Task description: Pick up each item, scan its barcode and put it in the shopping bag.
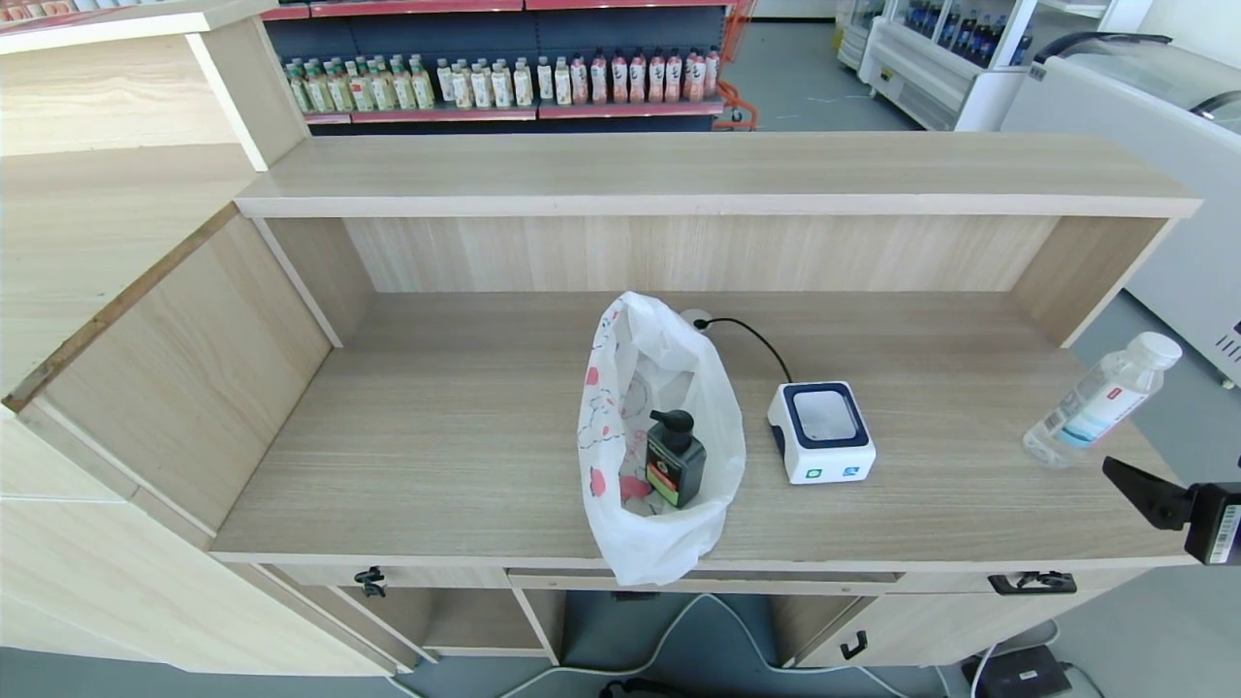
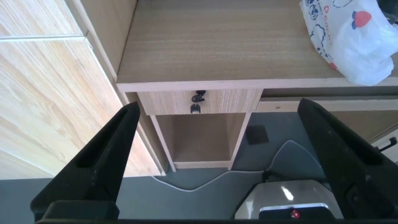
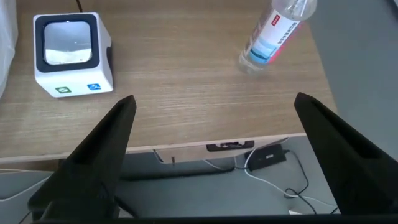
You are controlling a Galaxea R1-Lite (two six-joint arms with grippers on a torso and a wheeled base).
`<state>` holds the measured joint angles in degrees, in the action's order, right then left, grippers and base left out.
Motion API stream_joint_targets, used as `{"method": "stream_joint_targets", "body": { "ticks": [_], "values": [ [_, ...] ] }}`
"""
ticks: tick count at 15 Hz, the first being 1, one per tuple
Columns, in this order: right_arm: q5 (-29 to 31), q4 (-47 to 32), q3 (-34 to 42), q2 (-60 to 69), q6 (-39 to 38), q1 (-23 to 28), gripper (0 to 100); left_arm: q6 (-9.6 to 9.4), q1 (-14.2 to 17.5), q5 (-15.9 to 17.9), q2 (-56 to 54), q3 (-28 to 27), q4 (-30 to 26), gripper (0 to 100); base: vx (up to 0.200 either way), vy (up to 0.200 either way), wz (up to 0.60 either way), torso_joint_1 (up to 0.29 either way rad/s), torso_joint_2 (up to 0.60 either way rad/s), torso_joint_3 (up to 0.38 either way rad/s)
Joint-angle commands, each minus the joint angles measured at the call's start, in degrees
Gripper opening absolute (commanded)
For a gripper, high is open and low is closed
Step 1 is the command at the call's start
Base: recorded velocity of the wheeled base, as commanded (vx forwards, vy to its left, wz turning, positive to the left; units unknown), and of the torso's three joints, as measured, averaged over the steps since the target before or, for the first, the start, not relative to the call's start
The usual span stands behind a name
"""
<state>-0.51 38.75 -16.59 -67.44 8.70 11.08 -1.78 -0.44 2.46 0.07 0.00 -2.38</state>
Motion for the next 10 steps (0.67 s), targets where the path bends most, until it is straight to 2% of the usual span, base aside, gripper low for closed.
{"method": "stream_joint_targets", "body": {
  "ticks": [1, 6, 10],
  "values": [
    [-0.02, 0.18, -0.46, -0.94, -0.09, 1.58, 100, -0.07, 0.0, 0.0, -0.07, 0.0, 0.0, 100, 0.0, -0.2, 0.0, 0.002, 0.0, 0.002],
    [-0.45, 0.09, 1.65, -1.29, -0.62, 7.38, 100, -0.24, 0.0, 0.0, -0.07, 0.0, 0.0, 100, 0.0, -0.2, 0.0, 0.002, 0.0, 0.002],
    [-0.81, 3.79, 5.61, -0.59, -2.11, 7.02, 100, -0.24, 0.0, 0.0, -0.07, 0.0, 0.0, 100, 0.0, -0.2, 0.0, 0.004, 0.0, 0.002]
  ]
}}
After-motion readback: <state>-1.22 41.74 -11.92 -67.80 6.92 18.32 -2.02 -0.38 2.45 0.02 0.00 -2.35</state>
